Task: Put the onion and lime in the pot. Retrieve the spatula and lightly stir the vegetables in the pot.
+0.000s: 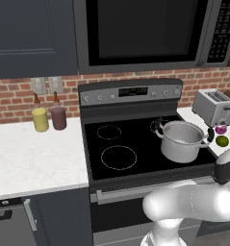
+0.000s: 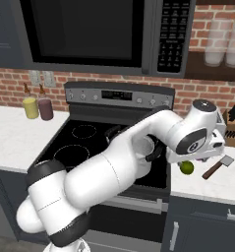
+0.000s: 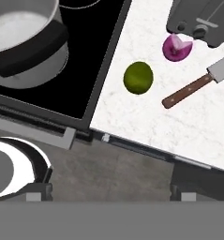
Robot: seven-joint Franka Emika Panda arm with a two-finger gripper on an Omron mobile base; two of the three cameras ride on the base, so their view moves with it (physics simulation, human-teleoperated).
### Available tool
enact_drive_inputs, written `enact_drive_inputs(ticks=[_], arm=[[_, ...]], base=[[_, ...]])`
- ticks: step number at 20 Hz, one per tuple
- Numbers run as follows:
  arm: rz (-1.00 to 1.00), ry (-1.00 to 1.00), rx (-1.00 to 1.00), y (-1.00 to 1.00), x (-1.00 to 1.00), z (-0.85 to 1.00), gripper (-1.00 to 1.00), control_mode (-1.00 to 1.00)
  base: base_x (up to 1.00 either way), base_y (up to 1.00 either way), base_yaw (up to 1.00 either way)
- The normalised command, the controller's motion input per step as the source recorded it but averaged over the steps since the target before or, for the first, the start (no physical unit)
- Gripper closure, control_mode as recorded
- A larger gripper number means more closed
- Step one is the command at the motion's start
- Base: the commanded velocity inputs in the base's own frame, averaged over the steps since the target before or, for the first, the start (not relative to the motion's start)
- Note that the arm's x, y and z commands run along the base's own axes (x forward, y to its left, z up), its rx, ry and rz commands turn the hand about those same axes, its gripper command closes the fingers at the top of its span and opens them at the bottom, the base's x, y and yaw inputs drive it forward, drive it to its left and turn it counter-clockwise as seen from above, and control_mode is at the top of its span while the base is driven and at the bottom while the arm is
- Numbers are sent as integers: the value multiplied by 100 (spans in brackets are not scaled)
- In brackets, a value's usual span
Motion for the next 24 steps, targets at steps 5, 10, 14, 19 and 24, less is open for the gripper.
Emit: enact_drive_inputs(ticks=[5,10,14,19,24], arm=[[0,0,-1,19,32,-22,-100,-100],[3,0,1,18,6,-12,-100,-100],[12,5,2,26,10,-15,-100,-100],[13,10,4,12,27,-27,-100,-100],[12,1,0,0,31,-22,-100,-100]], base=[[0,0,0],[0,0,0],[0,0,0],[0,0,0],[0,0,0]])
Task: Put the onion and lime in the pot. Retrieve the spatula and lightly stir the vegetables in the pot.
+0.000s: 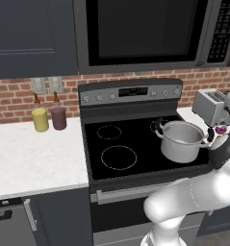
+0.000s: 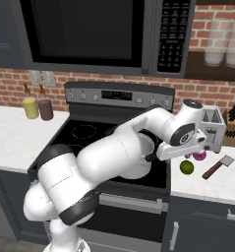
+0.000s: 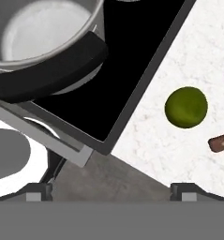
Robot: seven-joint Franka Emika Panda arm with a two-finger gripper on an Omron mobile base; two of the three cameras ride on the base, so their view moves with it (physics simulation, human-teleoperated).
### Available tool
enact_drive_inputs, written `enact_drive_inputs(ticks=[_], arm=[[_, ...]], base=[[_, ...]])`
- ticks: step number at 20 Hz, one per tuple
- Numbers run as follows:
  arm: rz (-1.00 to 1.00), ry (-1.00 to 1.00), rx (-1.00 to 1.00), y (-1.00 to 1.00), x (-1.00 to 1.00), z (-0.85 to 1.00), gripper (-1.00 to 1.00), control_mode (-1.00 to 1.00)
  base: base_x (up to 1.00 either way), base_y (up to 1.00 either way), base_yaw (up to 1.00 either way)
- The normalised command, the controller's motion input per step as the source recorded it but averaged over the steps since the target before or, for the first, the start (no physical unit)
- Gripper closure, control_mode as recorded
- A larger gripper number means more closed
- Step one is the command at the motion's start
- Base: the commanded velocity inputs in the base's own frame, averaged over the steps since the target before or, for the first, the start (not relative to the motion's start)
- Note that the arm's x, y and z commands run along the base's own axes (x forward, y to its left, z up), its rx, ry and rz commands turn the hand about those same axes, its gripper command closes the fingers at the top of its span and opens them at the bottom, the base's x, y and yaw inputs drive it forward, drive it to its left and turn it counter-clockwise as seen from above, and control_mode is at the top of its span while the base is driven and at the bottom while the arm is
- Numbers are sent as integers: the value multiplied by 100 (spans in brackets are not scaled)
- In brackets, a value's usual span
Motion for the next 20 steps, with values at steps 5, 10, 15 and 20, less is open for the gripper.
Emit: enact_drive_inputs(ticks=[5,10,15,20], arm=[[9,0,2,-1,33,-20,-100,-100],[5,0,0,-1,23,-12,-100,-100],[5,0,0,-7,21,-14,-100,-100],[3,0,1,-19,16,-18,-100,-100]], base=[[0,0,0],[0,0,0],[0,0,0],[0,0,0]])
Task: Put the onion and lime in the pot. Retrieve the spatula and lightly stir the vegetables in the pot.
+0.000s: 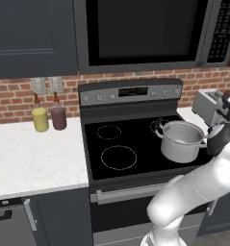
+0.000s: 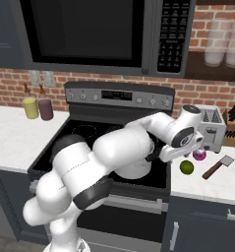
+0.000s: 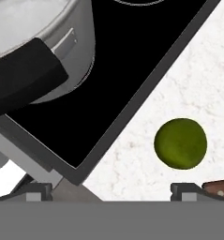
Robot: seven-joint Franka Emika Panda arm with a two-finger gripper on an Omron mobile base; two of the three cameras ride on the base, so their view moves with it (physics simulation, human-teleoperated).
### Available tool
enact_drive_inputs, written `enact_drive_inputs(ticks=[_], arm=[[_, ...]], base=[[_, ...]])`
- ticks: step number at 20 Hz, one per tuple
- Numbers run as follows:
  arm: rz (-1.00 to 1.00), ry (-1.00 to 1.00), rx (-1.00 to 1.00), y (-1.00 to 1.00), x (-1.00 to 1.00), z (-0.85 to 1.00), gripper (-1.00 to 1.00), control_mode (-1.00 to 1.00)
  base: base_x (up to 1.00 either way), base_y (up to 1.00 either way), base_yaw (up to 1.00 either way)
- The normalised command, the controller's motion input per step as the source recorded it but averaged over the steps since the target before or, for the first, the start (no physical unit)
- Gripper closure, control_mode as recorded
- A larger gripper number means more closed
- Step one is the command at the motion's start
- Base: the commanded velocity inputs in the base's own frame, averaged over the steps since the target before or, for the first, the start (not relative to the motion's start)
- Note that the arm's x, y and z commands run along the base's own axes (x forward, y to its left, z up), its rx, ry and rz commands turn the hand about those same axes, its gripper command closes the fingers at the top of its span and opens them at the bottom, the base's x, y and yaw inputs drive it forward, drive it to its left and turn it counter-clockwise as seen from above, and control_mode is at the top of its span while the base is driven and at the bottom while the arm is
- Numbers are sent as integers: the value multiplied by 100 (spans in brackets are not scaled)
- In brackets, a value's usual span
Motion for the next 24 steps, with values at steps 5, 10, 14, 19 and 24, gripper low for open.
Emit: enact_drive_inputs(ticks=[5,10,14,19,24], arm=[[1,0,3,-35,6,-11,-100,-100],[0,0,0,-10,25,-17,-100,-100],[0,0,0,-11,24,-19,-100,-100],[2,-14,0,-4,-14,-17,-100,-100],[15,-32,0,0,-28,-8,-100,-100]], base=[[0,0,0],[0,0,0],[0,0,0],[0,0,0],[0,0,0]])
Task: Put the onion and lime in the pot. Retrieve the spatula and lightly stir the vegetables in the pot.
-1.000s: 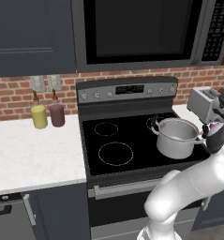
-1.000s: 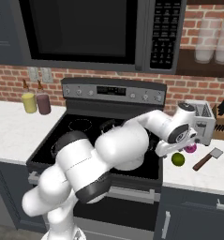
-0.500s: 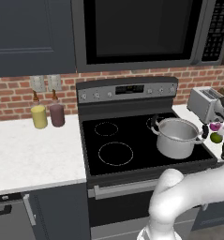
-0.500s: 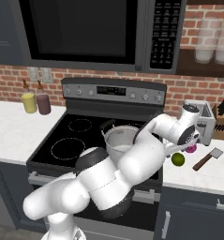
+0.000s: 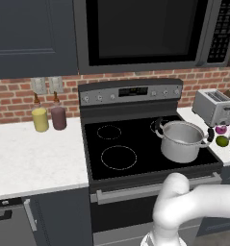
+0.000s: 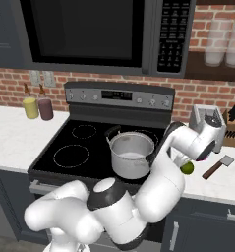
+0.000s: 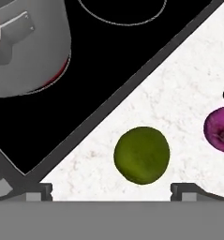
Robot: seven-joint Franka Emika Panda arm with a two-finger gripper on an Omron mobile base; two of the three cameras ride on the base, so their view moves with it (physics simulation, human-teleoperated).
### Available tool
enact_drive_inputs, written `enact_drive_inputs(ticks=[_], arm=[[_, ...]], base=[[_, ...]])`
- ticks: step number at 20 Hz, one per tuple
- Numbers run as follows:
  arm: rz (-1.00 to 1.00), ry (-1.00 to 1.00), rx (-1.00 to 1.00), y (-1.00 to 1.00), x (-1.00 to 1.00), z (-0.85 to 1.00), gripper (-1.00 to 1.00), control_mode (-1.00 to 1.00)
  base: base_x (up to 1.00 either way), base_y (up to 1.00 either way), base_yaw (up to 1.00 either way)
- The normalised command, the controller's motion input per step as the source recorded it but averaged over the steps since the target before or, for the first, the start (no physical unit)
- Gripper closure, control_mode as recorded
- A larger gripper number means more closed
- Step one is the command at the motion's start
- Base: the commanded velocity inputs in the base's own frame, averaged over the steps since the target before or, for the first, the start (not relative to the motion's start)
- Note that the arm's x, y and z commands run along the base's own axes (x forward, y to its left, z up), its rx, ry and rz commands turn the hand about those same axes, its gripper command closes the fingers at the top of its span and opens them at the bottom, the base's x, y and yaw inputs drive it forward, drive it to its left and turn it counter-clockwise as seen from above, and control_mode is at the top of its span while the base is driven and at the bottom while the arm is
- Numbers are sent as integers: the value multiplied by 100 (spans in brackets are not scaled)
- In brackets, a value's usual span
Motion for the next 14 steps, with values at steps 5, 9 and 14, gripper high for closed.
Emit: enact_drive_inputs(ticks=[5,9,14], arm=[[19,-29,11,-2,-8,-32,-100,-100],[16,-31,13,4,1,-57,-100,-100],[9,-16,9,-19,13,-3,-100,-100]], base=[[0,0,0],[0,0,0],[0,0,0]])
